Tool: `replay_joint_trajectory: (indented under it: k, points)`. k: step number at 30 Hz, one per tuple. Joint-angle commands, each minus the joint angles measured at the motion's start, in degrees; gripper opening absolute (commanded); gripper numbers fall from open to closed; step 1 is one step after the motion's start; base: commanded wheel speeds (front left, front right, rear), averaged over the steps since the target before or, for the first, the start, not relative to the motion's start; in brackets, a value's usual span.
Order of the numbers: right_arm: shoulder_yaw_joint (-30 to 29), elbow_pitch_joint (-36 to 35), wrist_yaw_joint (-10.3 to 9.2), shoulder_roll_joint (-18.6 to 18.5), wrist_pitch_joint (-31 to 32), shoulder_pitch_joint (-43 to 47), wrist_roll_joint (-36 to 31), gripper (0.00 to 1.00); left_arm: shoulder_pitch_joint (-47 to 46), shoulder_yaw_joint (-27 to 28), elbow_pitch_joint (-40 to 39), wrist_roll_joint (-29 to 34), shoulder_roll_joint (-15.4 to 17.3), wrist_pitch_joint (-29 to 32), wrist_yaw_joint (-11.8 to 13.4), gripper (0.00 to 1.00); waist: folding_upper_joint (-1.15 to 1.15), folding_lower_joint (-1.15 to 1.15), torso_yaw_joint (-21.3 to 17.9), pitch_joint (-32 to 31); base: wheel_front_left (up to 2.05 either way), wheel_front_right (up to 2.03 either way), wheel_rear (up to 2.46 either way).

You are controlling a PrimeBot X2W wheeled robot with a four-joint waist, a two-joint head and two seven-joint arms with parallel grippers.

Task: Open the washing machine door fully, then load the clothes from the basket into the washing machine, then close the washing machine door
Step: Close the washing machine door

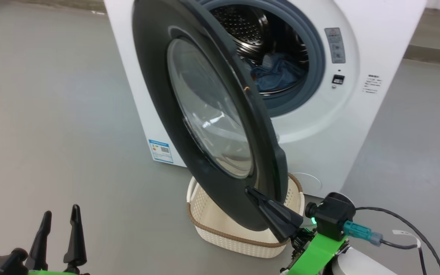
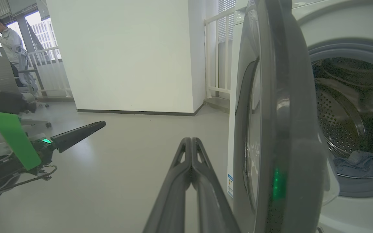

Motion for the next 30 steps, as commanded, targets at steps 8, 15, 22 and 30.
replay_joint_trajectory:
  k: [8,15,22,30]
  points:
    - [2.2,5.7,0.42,-0.5,-0.3,-2.6,3.8,0.0,-0.4,2.3,-1.0,-0.4,0.9,-0.5,-0.3,1.0,0.0,0.0,2.8,-1.3,0.0,0.0,0.0]
    - [2.7,10.0,0.42,-0.7,-0.3,-4.2,5.2,0.0,-0.1,2.5,-1.3,-0.5,1.1,-0.5,-0.3,1.0,0.0,0.0,3.3,-1.7,0.0,0.0,0.0]
    - [2.5,13.4,0.42,-1.6,-0.3,-6.2,5.9,0.0,-0.2,2.6,-1.6,-0.6,1.2,-0.5,-0.3,1.0,0.0,0.0,3.2,-0.8,0.0,0.0,0.0]
    - [1.0,16.0,0.42,-3.6,-0.3,-9.1,5.9,0.0,-0.8,2.0,-1.7,-0.9,1.6,-0.5,-0.3,1.0,0.0,0.0,3.4,1.3,0.0,0.0,0.0]
